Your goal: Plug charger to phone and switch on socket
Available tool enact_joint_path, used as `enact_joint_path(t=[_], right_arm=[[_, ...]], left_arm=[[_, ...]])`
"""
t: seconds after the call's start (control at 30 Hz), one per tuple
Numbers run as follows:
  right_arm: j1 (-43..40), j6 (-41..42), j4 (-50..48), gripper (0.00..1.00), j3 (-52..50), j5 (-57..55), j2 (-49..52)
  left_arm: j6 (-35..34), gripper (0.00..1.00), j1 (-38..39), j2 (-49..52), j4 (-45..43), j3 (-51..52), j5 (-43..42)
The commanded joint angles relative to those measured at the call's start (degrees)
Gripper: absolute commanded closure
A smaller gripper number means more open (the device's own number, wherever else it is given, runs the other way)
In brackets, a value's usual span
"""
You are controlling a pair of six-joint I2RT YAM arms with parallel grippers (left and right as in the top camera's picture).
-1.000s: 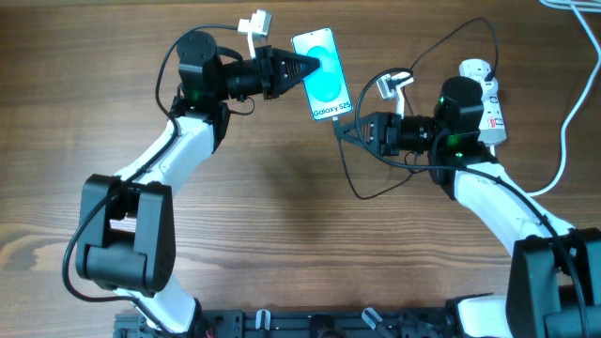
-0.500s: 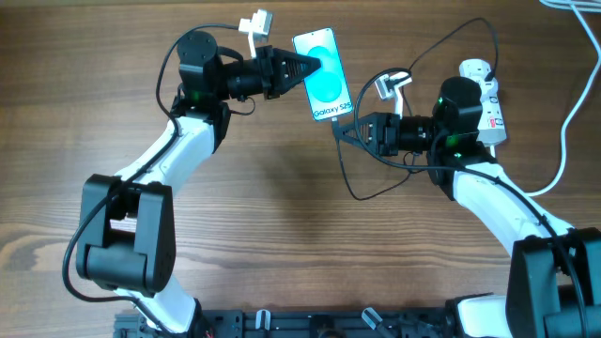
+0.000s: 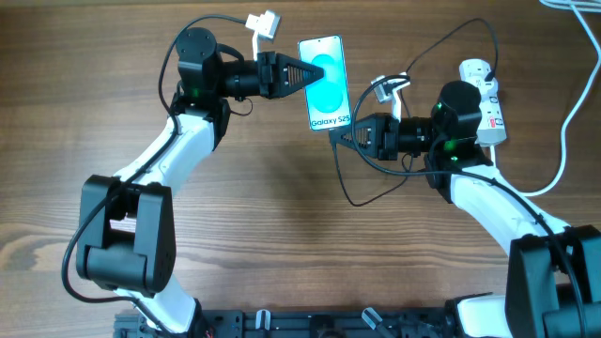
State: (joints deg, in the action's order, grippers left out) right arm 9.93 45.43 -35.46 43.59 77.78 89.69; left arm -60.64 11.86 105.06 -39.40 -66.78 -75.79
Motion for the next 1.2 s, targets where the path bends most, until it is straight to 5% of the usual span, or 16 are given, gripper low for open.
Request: enact_joint_path(t=[0.0,0.33,0.53,0.97,1.07,1.17], right_arm=[[-0.42,-0.28,-1.03,0.85,1.70,0.81,0.00],[-0.42,-0.70,-0.81,0.77,1.70,4.17,0.00],[-0.39,-6.64,10.91,0.68,1.70,-6.82,0.00],[1.79,-2.99,5.64,0.66,1.70,-2.73,0.00],[1.55,-3.30,5.11,0.53,1.70,-4.98,0.00],[0.70,-2.99,6.03,0.52,1.70,-5.11,0.00]], left_arm=[[1.73,0.96,1.18,-0.31,0.13,0.52,-3.15],[-3.30,0.96,-4.07,-0.31,0.15,0.52,3.50],[-4.59,0.96,-3.63,-0.31,0.13,0.52,3.65],[-3.28,0.96,-0.39,-0.31,0.13,0.52,3.69],[-3.23,0.96,-0.42,-0.31,0.13,0.52,3.65],[-3.23,0.96,-1.49,-0.31,0.13,0.52,3.56]])
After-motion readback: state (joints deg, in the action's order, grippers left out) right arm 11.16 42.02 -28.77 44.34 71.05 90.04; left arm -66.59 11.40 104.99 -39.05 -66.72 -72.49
